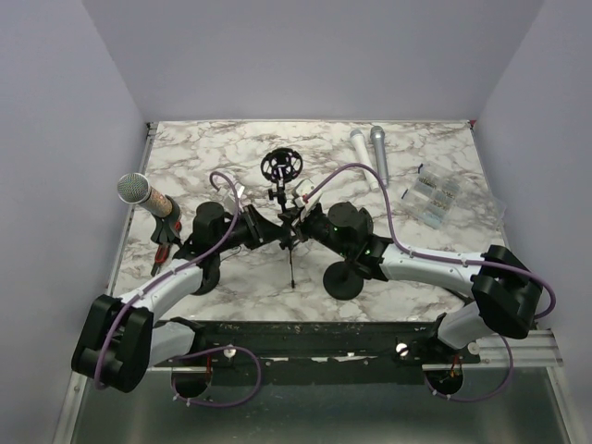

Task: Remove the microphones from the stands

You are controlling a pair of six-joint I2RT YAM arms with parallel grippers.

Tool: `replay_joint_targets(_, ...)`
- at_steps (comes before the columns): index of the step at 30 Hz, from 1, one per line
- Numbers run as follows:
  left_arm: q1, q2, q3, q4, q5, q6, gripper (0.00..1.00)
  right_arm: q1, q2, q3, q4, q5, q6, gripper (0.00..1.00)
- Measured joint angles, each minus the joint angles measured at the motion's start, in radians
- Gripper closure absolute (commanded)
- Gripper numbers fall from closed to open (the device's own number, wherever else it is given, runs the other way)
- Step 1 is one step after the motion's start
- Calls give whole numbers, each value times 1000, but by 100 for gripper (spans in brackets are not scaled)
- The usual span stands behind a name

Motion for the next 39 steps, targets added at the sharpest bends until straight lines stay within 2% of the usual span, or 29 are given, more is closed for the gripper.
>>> replay_joint_targets(3, 24, 21, -29, 67, 38, -174, 100, 2, 0, 0, 2, -2, 0, 99)
replay_joint_targets(9, 43, 144, -109, 362, 85, -591, 100, -1, 1, 0, 1, 3, -2, 99)
replay_joint_targets(14, 44, 216, -134, 491, 92, -795, 100, -5, 1, 0, 1, 10, -1, 99)
replay_joint_targets(15, 44, 226, -134, 504, 92, -814, 96, -6, 1, 0, 1, 11, -1, 99)
replay_joint_targets(17, 45, 247, -135, 535, 97, -850, 76, -8, 2, 1, 1, 14, -1, 99)
replay_joint_targets(18, 45, 254, -135, 543, 100, -860, 65, -8, 2, 1, 1, 16, -1, 99)
replay_joint_targets(20, 45, 257, -135, 547, 102, -859, 51, -8, 2, 1, 2, 18, 0, 99)
replay_joint_targets(23, 44, 232, -132, 524, 105, -835, 39, -5, 4, 1, 0, 16, 3, 99)
replay_joint_targets(30, 29, 21, -126, 230, 64, -597, 33, -4, 6, 0, 1, 19, 15, 99)
replay_joint_targets(36, -24, -103, -121, 70, 18, -447, 31, -4, 6, 0, 0, 23, 18, 99)
replay_joint_targets(39, -79, -152, -120, -6, -11, -377, 31, -4, 6, 0, 0, 25, 18, 92)
